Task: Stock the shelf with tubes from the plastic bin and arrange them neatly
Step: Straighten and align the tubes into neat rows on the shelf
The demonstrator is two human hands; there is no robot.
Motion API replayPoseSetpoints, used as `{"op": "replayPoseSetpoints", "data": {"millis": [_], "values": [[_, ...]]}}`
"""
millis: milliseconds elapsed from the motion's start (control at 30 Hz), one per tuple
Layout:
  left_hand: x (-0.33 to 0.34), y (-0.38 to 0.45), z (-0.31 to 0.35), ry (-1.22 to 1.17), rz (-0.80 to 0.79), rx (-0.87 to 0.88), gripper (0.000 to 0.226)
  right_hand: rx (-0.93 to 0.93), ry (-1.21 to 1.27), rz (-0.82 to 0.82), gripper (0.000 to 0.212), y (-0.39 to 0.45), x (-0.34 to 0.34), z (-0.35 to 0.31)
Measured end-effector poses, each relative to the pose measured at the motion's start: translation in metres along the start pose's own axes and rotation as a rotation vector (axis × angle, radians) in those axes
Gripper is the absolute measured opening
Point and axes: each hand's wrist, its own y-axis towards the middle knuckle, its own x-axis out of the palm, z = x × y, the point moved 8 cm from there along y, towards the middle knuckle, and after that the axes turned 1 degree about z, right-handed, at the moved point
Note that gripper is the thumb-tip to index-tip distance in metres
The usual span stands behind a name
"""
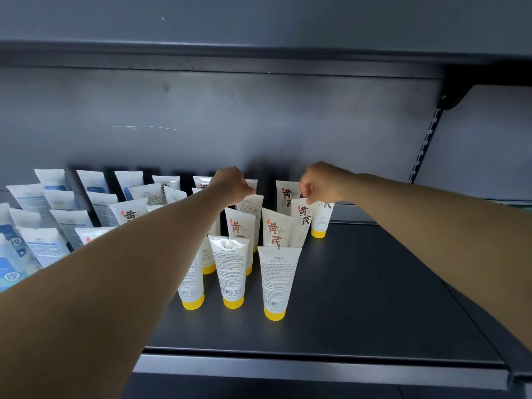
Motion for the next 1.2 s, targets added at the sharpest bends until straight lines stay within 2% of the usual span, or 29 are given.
{"op": "replayPoseSetpoints", "data": {"millis": [167,467,567,700,967,1100,1200], "values": [[0.000,-0.001,0.003,-0.030,0.002,-0.027,0.039,0.038,-0.009,0.022,0.008,-0.010,-0.003,0.020],[0.003,-0.004,0.026,-0.034,-0.048,0.051,0.029,0.099,0.028,0.022,0.010,-0.024,-0.006,0.045],[0.003,-0.005,0.031,-0.058,-0.045,0.078,0.017,0.099,0.027,0.025,0.007,-0.026,-0.006,0.049],[0.007,-0.009,0.036,-0.042,-0.069,0.119,0.033,0.109,0.035,0.030,0.007,-0.027,-0.006,0.055],[0.006,-0.016,0.050,0.015,-0.018,0.170,0.053,0.111,0.037,0.040,0.007,-0.028,-0.006,0.056],[0.006,-0.013,0.060,0.007,0.038,0.217,0.048,0.109,0.049,0.041,0.007,-0.028,-0.006,0.058],[0.010,-0.011,0.067,-0.013,0.007,0.233,0.042,0.109,0.049,0.045,0.008,-0.029,-0.007,0.060]]}}
